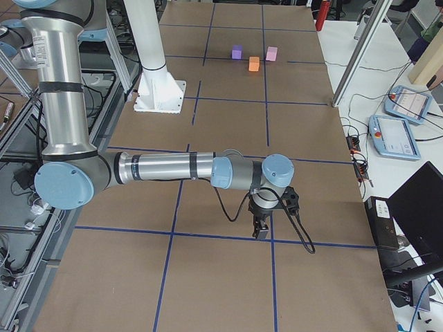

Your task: Arrange blocks in a line

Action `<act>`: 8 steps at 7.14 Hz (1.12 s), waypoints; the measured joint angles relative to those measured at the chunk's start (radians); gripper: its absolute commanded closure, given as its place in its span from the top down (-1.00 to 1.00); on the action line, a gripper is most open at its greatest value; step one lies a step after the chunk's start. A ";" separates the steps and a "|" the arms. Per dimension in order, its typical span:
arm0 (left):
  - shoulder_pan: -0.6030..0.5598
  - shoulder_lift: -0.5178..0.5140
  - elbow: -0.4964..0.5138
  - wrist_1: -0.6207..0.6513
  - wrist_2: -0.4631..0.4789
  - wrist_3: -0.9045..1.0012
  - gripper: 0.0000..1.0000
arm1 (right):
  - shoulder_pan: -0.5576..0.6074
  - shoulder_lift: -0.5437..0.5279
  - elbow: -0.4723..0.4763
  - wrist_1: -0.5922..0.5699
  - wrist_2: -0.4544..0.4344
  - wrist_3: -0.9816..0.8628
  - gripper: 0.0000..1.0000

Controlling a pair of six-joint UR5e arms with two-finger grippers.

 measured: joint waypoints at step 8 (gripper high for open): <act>0.533 -0.362 -0.069 -0.052 0.004 -0.636 1.00 | 0.000 0.000 0.000 0.000 0.000 0.000 1.00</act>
